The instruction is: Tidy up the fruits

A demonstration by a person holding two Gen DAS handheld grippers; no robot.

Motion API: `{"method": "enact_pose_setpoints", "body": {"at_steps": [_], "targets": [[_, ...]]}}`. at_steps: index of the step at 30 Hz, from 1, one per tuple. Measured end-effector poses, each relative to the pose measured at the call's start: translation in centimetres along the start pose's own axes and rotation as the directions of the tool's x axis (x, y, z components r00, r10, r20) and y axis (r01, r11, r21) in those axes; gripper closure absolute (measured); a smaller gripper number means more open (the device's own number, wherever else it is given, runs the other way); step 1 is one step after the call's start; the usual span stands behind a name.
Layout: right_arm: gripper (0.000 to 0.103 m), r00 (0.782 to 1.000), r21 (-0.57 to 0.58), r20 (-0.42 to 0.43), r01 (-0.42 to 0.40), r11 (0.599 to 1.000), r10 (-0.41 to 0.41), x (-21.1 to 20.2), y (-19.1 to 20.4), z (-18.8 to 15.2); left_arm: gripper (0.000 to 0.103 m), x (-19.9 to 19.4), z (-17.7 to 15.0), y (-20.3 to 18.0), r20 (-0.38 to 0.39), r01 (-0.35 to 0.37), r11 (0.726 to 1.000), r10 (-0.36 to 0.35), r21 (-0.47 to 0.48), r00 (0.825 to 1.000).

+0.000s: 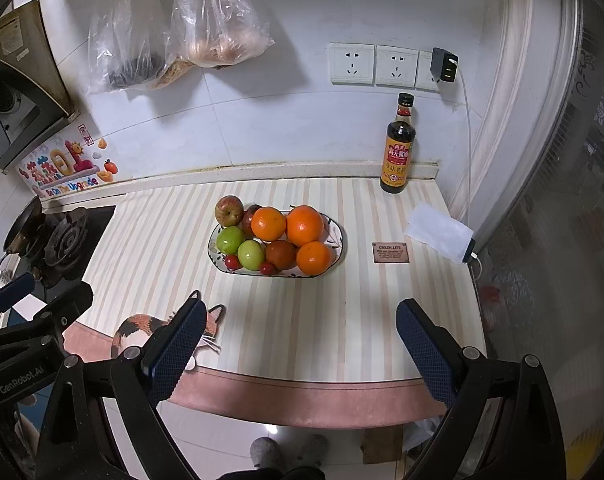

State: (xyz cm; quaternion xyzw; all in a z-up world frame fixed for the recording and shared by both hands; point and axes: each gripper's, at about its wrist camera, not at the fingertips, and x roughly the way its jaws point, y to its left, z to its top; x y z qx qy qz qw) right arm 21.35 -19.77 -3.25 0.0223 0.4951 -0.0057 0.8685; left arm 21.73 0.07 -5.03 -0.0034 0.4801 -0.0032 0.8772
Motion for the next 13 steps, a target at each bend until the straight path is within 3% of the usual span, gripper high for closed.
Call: {"method": "enact_pose_setpoints", "body": {"at_steps": [13], "targets": [[0.005, 1.000, -0.004, -0.001, -0.006, 1.000, 0.006, -0.25, 0.30, -0.30, 0.000, -0.51, -0.35, 0.64, 0.023, -0.006, 1.000, 0.006, -0.006, 1.000]]}}
